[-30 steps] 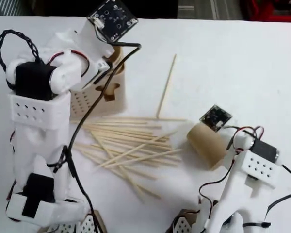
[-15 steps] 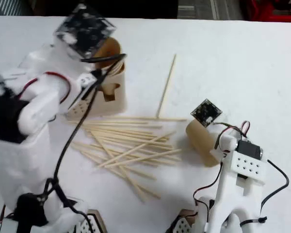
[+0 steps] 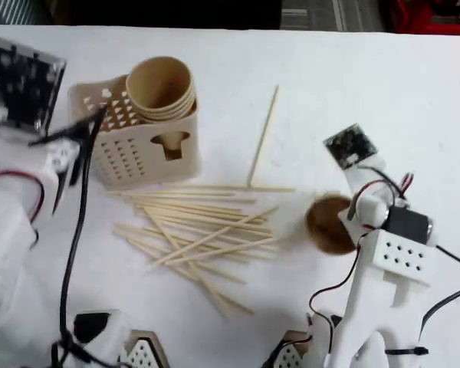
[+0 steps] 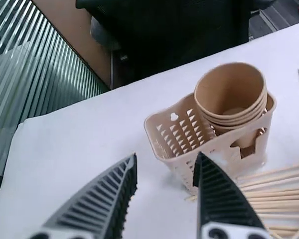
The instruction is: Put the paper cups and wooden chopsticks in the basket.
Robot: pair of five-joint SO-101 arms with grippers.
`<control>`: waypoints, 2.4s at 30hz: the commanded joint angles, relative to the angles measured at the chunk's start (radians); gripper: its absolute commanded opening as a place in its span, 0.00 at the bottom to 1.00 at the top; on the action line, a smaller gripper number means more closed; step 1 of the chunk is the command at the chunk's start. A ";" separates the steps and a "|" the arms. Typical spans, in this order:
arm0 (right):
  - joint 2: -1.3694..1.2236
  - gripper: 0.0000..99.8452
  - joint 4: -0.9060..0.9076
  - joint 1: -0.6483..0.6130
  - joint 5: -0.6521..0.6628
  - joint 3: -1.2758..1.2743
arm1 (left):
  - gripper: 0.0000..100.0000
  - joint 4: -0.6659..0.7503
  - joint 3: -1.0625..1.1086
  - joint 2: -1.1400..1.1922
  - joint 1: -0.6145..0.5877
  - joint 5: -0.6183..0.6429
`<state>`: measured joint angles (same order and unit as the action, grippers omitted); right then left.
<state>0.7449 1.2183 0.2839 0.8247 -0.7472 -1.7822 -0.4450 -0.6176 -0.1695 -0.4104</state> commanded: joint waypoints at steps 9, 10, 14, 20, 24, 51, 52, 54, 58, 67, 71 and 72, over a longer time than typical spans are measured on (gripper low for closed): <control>0.022 0.02 0.314 -0.119 -0.066 0.446 | 0.20 0.135 0.566 -0.450 -0.015 0.064; 0.022 0.02 0.344 -0.148 -0.087 0.491 | 0.20 0.152 0.609 -0.490 -0.015 0.080; 0.015 0.02 0.446 -0.243 -0.161 0.680 | 0.20 0.207 0.776 -0.633 -0.015 0.091; 0.013 0.02 0.492 -0.355 -0.227 0.879 | 0.20 0.273 1.016 -0.777 -0.028 0.089; 0.012 0.02 0.492 -0.403 -0.270 0.948 | 0.20 0.348 1.158 -0.857 -0.114 0.089; -0.165 0.02 -0.047 -0.906 -0.516 1.036 | 0.20 0.606 1.768 -1.210 -0.295 0.100; -0.193 0.02 -0.073 -0.906 -0.516 1.037 | 0.20 0.606 1.784 -1.210 -0.294 0.101; -0.242 0.02 -0.122 -0.906 -0.516 1.039 | 0.20 0.606 1.818 -1.210 -0.292 0.144; -0.334 0.02 -0.219 -0.906 -0.516 1.039 | 0.20 0.631 1.887 -1.210 -0.294 0.175; -0.498 0.02 -0.352 -0.898 -0.516 1.040 | 0.20 0.634 1.933 -1.210 -0.297 0.175; -0.539 0.02 -0.346 -0.897 -0.516 1.036 | 0.20 0.640 1.947 -1.210 -0.298 0.175; -0.545 0.02 -0.341 -0.886 -0.516 1.036 | 0.20 0.640 1.947 -1.210 -0.298 0.175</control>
<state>0.2018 0.8899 -0.6122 0.3168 0.2608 -1.1638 1.5083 -1.8174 -0.4580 -0.2478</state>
